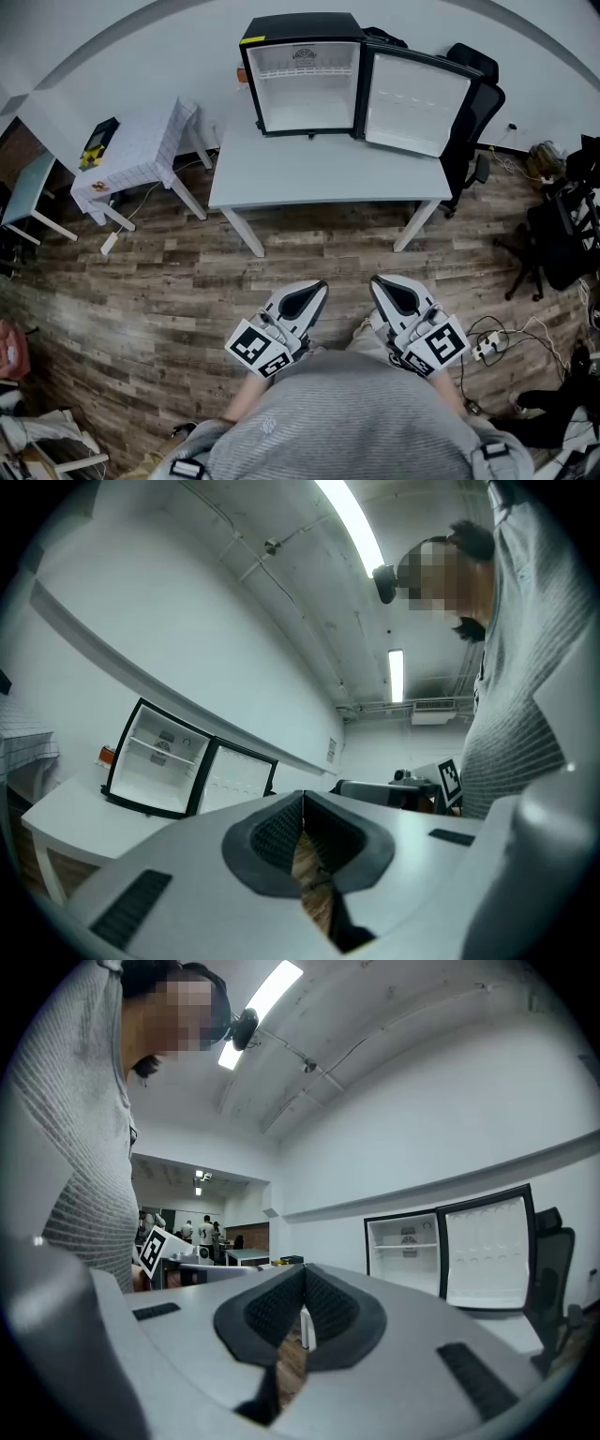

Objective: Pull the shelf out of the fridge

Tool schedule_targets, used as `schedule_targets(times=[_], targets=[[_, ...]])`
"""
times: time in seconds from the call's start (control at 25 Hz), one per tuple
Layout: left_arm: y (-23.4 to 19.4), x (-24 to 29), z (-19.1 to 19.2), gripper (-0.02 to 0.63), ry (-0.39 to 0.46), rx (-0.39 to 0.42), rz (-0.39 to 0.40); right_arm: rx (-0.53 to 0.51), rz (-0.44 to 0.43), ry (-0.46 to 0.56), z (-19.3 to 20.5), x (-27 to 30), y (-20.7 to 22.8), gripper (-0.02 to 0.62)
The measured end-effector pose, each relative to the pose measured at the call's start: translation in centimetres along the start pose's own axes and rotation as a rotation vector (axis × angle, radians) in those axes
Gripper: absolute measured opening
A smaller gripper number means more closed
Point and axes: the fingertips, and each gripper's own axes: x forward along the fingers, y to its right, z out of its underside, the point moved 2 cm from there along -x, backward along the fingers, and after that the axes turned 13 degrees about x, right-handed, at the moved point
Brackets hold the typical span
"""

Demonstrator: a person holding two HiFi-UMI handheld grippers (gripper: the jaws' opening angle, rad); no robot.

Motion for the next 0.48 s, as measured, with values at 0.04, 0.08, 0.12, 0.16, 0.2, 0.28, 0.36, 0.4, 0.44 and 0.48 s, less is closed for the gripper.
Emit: schedule_targets(times=[0.04, 0.08, 0.12, 0.16, 0.2, 0.28, 0.36, 0.4, 0.44, 0.48], targets=[[-0.14, -0.02, 0.03, 0.011, 0.0, -0.001, -0.001, 0.0, -0.001, 0.0, 0.0, 0.15, 0.01, 0.012], [-0.25, -0.06, 0.05, 0.012, 0.0, -0.002, -0.002, 0.0, -0.003, 0.0, -0.01, 0.29, -0.01, 0.012], [-0.33, -0.09, 0.06, 0.011, -0.001, -0.003, -0.002, -0.001, -0.004, 0.0, -0.03, 0.39, -0.05, 0.012], [-0.39, -0.13, 0.07, 0.012, -0.002, -0.003, -0.002, -0.002, -0.005, -0.001, -0.05, 0.47, -0.1, 0.012], [-0.45, -0.16, 0.05, 0.012, -0.003, -0.003, -0.002, -0.003, -0.005, -0.001, -0.09, 0.54, -0.17, 0.012], [-0.57, -0.12, -0.04, 0.012, -0.002, -0.003, 0.0, -0.004, -0.005, -0.002, -0.16, 0.66, -0.21, 0.012], [-0.66, 0.09, -0.13, 0.011, 0.0, -0.001, 0.003, -0.004, -0.003, -0.003, -0.21, 0.74, -0.03, 0.012], [-0.67, 0.18, -0.15, 0.012, 0.0, -0.001, 0.005, -0.003, -0.001, -0.002, -0.22, 0.76, 0.07, 0.012], [-0.68, 0.22, -0.14, 0.012, 0.001, 0.0, 0.006, -0.001, 0.0, 0.0, -0.24, 0.77, 0.15, 0.012], [-0.7, 0.21, -0.12, 0.011, 0.001, 0.0, 0.007, 0.0, 0.001, 0.005, -0.25, 0.79, 0.18, 0.012]])
